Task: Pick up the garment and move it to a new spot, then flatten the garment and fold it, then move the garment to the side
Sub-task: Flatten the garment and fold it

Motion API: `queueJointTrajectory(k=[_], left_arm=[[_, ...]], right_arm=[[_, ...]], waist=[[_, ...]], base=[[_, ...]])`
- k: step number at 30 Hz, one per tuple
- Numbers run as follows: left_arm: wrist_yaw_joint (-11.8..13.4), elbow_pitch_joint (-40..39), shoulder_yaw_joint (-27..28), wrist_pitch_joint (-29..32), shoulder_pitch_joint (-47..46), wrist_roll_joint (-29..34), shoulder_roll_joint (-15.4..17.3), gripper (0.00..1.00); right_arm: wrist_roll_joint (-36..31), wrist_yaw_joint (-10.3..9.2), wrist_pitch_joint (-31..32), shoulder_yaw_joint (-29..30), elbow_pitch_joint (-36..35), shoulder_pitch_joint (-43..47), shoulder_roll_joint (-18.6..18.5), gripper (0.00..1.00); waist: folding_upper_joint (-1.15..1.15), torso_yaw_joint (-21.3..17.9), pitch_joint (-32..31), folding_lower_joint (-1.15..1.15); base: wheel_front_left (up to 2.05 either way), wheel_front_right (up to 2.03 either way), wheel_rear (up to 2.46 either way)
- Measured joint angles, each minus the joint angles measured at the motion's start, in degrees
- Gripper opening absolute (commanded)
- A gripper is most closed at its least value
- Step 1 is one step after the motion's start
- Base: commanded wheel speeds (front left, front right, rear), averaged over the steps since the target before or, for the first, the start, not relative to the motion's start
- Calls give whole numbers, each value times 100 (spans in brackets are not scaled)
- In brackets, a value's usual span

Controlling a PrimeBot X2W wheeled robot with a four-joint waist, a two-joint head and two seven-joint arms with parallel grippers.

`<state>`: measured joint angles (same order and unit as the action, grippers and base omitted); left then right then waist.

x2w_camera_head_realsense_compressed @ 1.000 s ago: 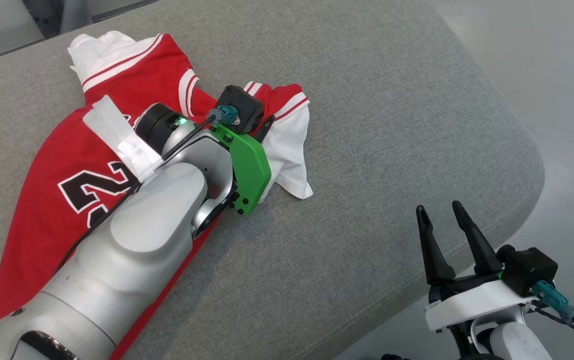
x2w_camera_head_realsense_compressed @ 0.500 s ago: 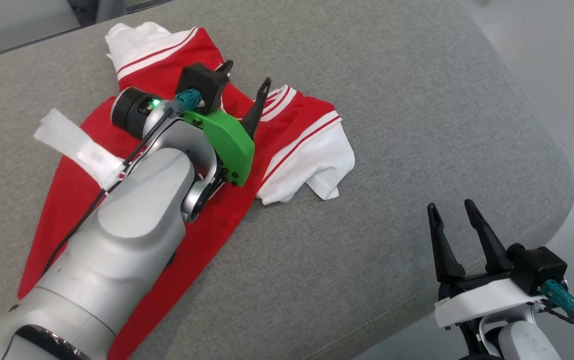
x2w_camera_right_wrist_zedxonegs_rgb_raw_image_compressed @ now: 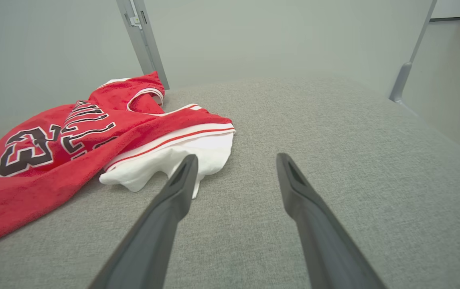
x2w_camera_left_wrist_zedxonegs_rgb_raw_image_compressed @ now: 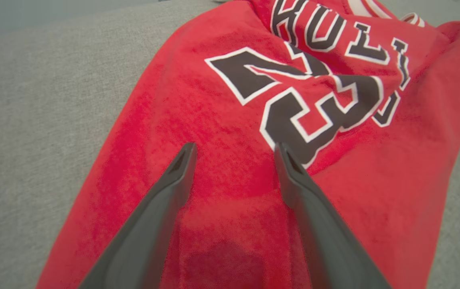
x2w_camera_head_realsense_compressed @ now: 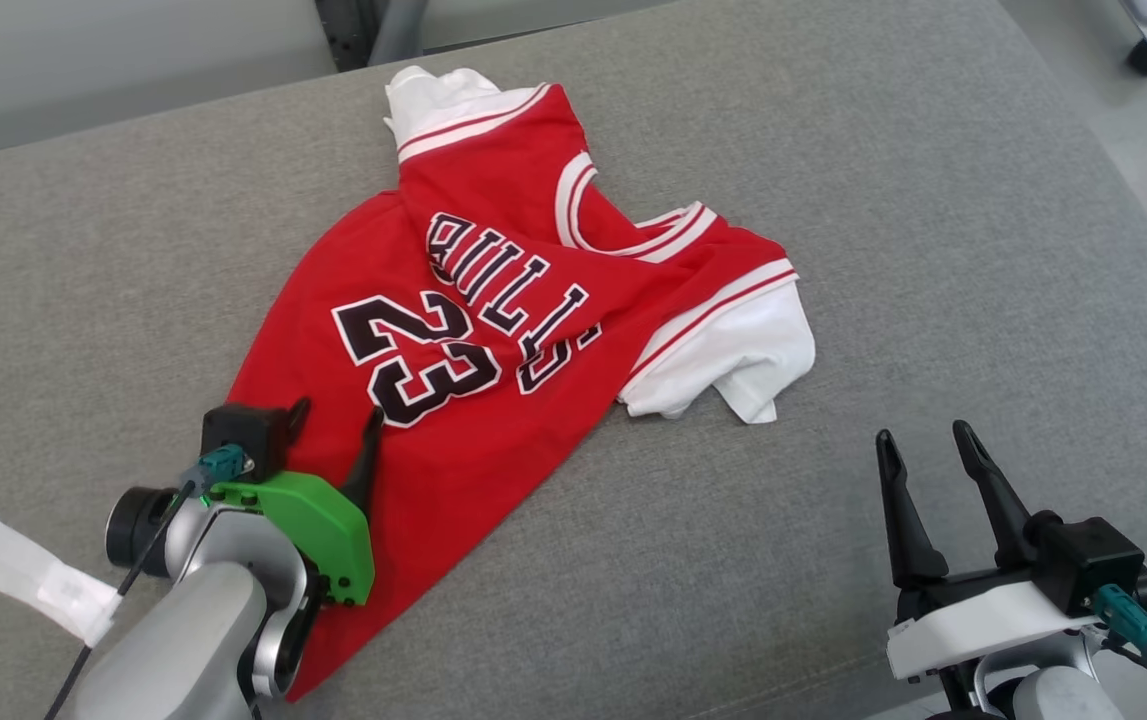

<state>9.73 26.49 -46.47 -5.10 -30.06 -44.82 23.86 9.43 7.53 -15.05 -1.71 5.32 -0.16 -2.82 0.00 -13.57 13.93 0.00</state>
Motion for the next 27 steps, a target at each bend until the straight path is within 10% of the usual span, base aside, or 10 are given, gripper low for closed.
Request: queueJointTrajectory(k=[10,12,13,27], left_arm=[[309,27,125,237,561,-322,187,100],[235,75,86,241,583,-323,174,20],[178,105,56,243,582,-323,174,0],[110,-249,202,111,387,-346,394,0]], right_arm=[[-100,0,-1,-101,46,36,0,100],[-102,0,-1,-121,52,36,2,100],[-102,0,0,-131,58,36,1,100],[-83,0,0,-136,76,86,0,100]], waist=[[0,459,-177,0],[0,488,-190,0],[0,489,-193,0],[0,423,-208,0]], base=[[0,0,0],[0,0,0],[0,0,0],[0,0,0]])
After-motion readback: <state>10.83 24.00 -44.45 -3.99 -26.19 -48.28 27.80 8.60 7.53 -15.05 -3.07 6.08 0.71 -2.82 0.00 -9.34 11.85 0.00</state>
